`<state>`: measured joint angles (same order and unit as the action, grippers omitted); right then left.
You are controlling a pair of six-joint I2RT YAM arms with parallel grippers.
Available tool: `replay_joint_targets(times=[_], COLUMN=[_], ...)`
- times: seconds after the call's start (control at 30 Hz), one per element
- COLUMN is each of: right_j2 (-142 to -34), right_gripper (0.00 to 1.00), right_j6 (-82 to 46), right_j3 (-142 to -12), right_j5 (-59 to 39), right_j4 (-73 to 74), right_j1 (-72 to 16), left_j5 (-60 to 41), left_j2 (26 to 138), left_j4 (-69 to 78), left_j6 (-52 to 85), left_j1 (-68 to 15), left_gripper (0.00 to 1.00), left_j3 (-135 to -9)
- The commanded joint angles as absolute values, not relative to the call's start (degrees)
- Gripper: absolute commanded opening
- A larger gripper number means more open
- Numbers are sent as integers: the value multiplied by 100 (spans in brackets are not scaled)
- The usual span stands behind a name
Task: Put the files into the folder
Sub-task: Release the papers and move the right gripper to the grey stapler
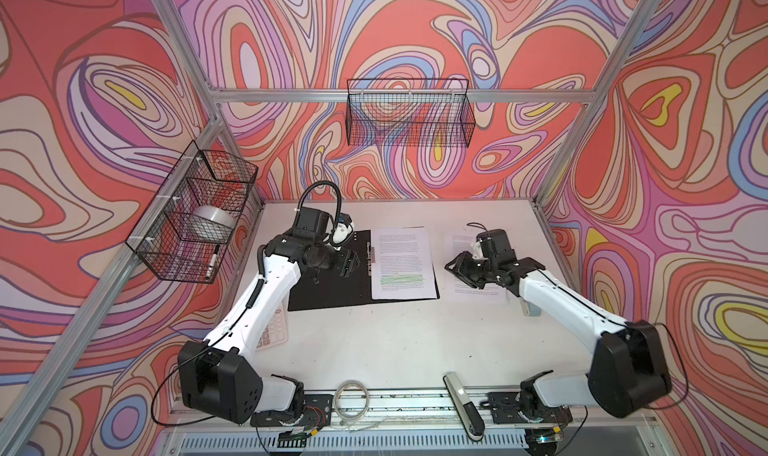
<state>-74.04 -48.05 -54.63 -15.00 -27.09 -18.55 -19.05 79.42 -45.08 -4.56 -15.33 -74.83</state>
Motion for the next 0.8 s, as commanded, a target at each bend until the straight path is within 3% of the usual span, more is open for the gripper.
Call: replay_joint_targets(times=[0.0,0.33,0.77], right_j2=[-6827,-5048,-5329], right_gripper=[48,62,61], right_j6=[-5380,-6387,-6679], right_j3=[-4970,-3270,-2372], right_j5=[-778,-68,-95], right_j4=[-3806,-3878,-2270], right_j1=[-1846,-1469,-547], left_j5=[-2048,-2041,-1810], left_j2=[8108,8383,8327], left_j4=[-4392,-4087,-3995], left_j6=[-630,-572,-595], left_j1=[-1739,-2254,-2285], left_gripper=[66,66,66], left_j3=[-7766,-7868,-7736])
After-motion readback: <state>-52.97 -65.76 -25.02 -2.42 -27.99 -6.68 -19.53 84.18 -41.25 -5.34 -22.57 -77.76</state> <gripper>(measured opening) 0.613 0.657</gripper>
